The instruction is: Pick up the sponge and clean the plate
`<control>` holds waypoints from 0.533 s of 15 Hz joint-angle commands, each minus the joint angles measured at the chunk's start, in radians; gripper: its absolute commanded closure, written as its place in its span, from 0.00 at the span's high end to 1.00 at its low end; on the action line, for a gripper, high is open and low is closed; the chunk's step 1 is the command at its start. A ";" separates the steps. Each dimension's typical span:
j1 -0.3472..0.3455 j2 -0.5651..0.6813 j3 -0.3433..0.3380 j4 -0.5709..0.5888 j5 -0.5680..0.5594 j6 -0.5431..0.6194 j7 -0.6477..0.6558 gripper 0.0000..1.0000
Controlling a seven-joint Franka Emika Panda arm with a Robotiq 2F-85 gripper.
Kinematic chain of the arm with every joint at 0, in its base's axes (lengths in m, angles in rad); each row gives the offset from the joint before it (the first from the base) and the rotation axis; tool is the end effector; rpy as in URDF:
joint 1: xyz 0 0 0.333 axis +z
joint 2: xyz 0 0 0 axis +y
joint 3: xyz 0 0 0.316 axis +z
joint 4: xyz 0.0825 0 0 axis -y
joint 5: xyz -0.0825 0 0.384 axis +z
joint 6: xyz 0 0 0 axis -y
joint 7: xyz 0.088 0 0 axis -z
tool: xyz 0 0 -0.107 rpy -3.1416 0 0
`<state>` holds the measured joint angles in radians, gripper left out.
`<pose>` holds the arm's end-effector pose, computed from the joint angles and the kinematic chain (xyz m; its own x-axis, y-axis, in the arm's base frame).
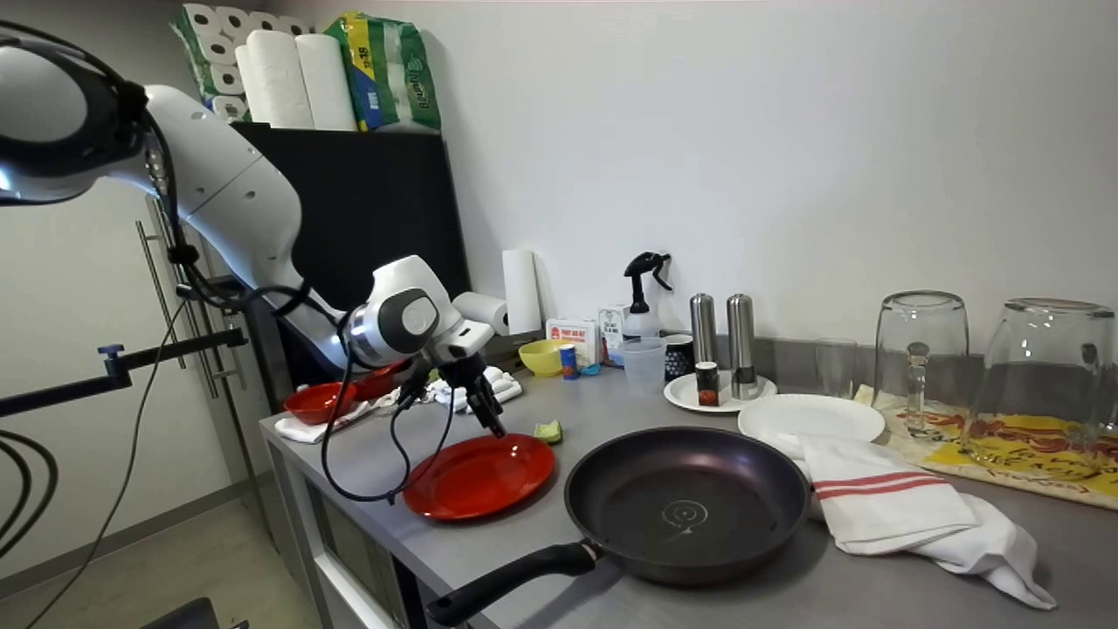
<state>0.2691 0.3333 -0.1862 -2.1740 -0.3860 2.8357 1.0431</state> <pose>0.5864 0.0705 0.2711 0.7608 -0.5297 0.3749 -0.5402 -0.8371 -0.0864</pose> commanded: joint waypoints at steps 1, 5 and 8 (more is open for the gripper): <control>-0.070 -0.044 0.087 -0.042 0.082 -0.001 -0.209 1.00; -0.146 -0.066 0.170 -0.072 0.079 -0.007 -0.461 1.00; -0.142 -0.079 0.162 -0.087 0.100 -0.007 -0.637 1.00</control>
<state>0.1338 0.2958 -0.0298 -2.2249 -0.3230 2.8364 0.5722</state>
